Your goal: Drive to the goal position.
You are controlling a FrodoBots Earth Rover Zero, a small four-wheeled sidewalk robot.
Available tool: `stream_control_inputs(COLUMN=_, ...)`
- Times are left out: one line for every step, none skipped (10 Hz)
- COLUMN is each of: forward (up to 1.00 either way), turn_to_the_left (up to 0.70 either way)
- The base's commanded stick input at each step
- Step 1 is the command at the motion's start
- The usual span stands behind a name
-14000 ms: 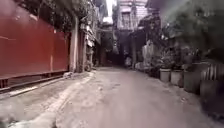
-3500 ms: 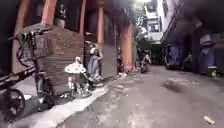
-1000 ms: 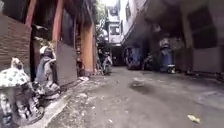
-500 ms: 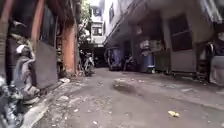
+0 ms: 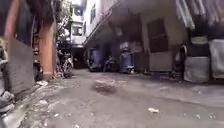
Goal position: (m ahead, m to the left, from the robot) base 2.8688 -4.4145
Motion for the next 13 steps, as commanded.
stream_control_inputs(forward=0.0, turn_to_the_left=-0.45)
stream_control_inputs(forward=0.0, turn_to_the_left=-0.45)
stream_control_inputs(forward=0.0, turn_to_the_left=-0.45)
stream_control_inputs(forward=0.0, turn_to_the_left=-0.45)
stream_control_inputs(forward=0.0, turn_to_the_left=-0.45)
stream_control_inputs(forward=0.0, turn_to_the_left=-0.45)
stream_control_inputs(forward=0.0, turn_to_the_left=-0.45)
stream_control_inputs(forward=0.0, turn_to_the_left=-0.45)
stream_control_inputs(forward=0.0, turn_to_the_left=-0.45)
stream_control_inputs(forward=0.0, turn_to_the_left=-0.45)
stream_control_inputs(forward=0.0, turn_to_the_left=-0.45)
stream_control_inputs(forward=0.0, turn_to_the_left=-0.45)
stream_control_inputs(forward=0.0, turn_to_the_left=-0.45)
